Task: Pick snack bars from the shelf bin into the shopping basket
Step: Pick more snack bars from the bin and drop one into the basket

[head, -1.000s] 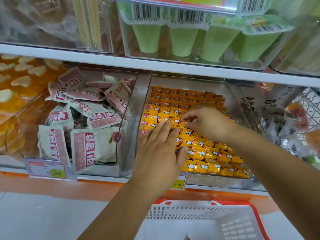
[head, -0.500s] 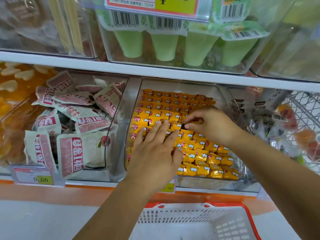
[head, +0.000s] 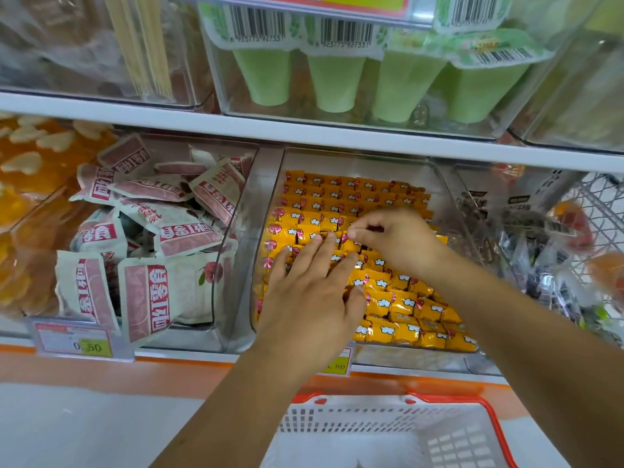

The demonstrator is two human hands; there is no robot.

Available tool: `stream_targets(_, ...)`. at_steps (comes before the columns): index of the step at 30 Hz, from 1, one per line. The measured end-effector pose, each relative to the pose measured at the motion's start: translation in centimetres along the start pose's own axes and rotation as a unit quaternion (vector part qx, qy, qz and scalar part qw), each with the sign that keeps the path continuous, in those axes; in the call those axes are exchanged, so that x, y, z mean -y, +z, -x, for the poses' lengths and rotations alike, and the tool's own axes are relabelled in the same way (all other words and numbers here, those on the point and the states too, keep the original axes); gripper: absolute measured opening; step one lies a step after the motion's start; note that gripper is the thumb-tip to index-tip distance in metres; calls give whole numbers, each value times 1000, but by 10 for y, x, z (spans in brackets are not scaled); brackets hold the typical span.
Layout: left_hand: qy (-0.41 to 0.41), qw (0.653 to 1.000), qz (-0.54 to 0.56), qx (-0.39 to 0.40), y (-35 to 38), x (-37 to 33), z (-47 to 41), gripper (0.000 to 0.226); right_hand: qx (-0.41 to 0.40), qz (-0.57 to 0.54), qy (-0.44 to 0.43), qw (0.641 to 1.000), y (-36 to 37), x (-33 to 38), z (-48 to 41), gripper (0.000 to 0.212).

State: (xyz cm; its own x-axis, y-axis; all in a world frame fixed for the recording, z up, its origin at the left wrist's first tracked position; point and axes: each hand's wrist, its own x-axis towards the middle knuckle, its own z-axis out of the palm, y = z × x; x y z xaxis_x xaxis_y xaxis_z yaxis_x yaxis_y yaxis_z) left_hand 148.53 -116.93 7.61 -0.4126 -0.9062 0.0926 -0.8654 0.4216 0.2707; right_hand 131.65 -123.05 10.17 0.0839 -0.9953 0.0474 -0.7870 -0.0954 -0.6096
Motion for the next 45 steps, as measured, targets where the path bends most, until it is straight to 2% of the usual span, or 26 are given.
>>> stream_targets(2,-3,1000,-6,3,0,0,-2,75,11,10,9,1000,-11,2,3,21)
stream_targets(4,-1,1000,-1,-1,-3,-2,-6,70,8,64,26,998,-27,-1,6,22)
stream_targets(7,26,999,16,13,-3,-12,-12,75,45,161,51,985,-42,-6,11,23)
stream_targets(9,35,999,17,27,0,-18,-16,71,54,208,42,976,-38,-6,12,26)
stream_targets(12,29,999,4,28,6,-18,-19,61,4,265,4,964,-28,-7,14,22)
stream_targets(14,26,999,3,31,6,-17,-18,58,-47,259,-14,965,-26,-8,17,20)
stream_targets(16,23,999,9,26,5,-17,-17,57,-104,198,-16,975,-28,-6,23,21)
stream_targets(19,11,998,58,-36,0,-19,-11,59,-192,105,-63,974,-31,3,44,19)
stream_targets(21,-12,985,155,-73,-9,-21,-6,66,-231,-15,-84,969,-32,11,68,14)
stream_targets(23,-19,963,256,-83,-17,-26,2,74,-250,-147,-62,955,-32,20,95,14)
stream_targets(25,1,955,287,-76,-22,-31,13,68,-252,-266,-19,930,-30,27,118,13)
stream_targets(28,31,953,293,-72,-24,-34,34,50,-226,-380,38,896,-29,31,150,10)
stream_targets(31,49,947,313,-56,-28,-34,57,44,-179,-434,78,880,-30,35,182,19)
stream_targets(33,52,941,333,-40,-30,-32,74,43,-140,-450,85,878,-27,38,203,9)
stream_targets(35,49,933,356,-17,-32,-31,91,44,-131,-444,100,881,-21,39,219,24)
stream_targets(37,22,905,424,12,-33,-32,103,44,-142,-457,115,871,-15,36,228,30)
stream_targets(41,-58,777,624,60,-44,-29,114,32,-104,-568,105,810,-17,36,233,32)
stream_targets(45,-93,690,711,100,-51,-16,114,35,-68,-592,94,798,-15,33,230,26)
